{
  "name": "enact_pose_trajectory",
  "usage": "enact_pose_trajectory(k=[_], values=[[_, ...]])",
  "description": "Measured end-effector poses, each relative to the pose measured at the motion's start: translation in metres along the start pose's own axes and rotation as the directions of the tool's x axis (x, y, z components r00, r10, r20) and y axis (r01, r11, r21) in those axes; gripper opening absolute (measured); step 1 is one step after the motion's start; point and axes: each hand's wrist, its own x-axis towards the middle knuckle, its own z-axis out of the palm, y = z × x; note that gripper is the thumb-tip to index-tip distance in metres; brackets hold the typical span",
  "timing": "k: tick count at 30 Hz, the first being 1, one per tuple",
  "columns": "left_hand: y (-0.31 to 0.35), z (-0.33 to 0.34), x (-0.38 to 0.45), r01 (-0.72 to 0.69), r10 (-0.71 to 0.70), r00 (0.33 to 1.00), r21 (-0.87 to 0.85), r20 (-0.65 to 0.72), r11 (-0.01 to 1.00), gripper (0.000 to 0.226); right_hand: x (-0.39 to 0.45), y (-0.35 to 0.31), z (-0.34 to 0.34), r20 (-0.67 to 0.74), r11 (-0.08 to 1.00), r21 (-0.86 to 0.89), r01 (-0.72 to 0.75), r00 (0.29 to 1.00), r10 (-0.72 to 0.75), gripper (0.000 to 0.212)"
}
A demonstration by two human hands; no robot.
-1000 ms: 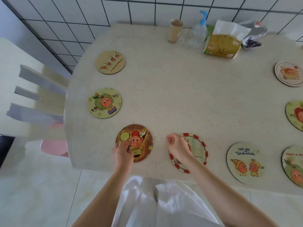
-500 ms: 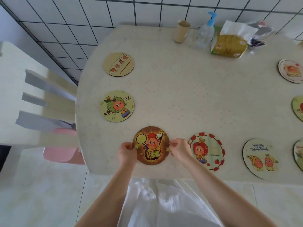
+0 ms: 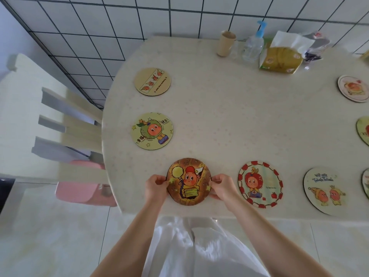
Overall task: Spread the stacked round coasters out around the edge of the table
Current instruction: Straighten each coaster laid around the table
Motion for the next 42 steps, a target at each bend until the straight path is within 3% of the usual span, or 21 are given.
enact_pose_trajectory(k=[6,17,26,32,38,40,42], values=[[-0.001,-0.016,0.003,-0.034,0.035,0.999,0.112,-0.004,0.993,0.011,-0.005,0.006,0.015,-0.039,0.999,-0.011,0.03,0.999,-0.031,0.008],[0.002,-0.019,0.004,-0.112,0.131,0.989,0.245,-0.063,0.963,0.014,0.003,0.002,0.01,-0.041,0.931,-0.316,0.184,0.977,-0.207,0.017],[0.045,-0.04,0.042,-0.102,0.122,0.978,0.126,-0.169,0.987,0.02,0.035,-0.068,0.018,0.068,0.854,-0.406,0.325,0.943,-0.326,0.02],[0.08,-0.041,0.071,-0.049,0.075,0.971,0.118,-0.226,0.992,0.036,0.062,-0.137,0.041,0.139,0.841,-0.403,0.362,0.932,-0.335,0.024],[0.1,-0.033,0.096,0.007,-0.011,0.957,-0.013,-0.288,1.0,0.046,0.083,-0.194,0.068,0.209,0.839,-0.377,0.392,0.919,-0.335,0.028],[0.103,-0.031,0.099,0.034,-0.038,0.947,-0.019,-0.318,0.999,0.042,0.088,-0.208,0.076,0.221,0.847,-0.368,0.384,0.921,-0.322,0.03],[0.105,-0.03,0.104,0.041,-0.037,0.938,0.003,-0.346,0.999,0.017,0.093,-0.219,0.083,0.236,0.861,-0.354,0.365,0.926,-0.295,0.032]])
